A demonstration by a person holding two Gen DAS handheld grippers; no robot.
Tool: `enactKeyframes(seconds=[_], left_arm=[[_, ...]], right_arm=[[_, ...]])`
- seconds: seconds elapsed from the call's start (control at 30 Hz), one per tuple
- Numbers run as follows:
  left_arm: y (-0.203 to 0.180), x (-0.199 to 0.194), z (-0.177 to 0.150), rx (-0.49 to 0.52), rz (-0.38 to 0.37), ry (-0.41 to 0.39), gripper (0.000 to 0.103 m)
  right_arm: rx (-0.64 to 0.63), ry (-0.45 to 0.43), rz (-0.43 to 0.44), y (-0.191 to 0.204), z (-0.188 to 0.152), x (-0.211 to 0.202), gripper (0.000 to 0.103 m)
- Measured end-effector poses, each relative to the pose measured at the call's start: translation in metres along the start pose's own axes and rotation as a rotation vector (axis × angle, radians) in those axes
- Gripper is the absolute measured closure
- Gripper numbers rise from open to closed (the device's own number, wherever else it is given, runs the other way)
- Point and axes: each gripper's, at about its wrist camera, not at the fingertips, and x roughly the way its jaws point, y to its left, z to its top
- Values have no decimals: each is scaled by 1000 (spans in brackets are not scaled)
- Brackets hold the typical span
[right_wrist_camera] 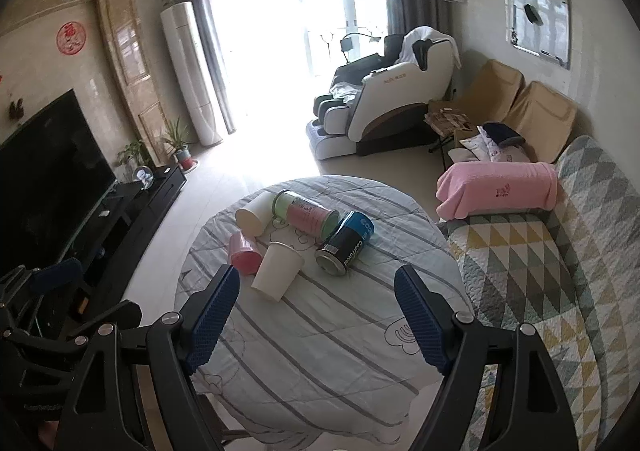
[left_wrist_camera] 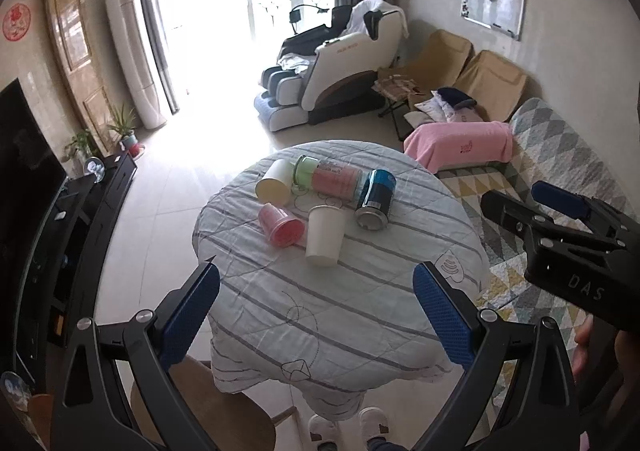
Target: Flip cup upright
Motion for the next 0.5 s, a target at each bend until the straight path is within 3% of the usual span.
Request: enactKeyframes(seconds=[0.5], left_arm=[[11,-2,4,48,-26,-4,2]], right_arm=[[27,-4,-32,17,5,-3,22]])
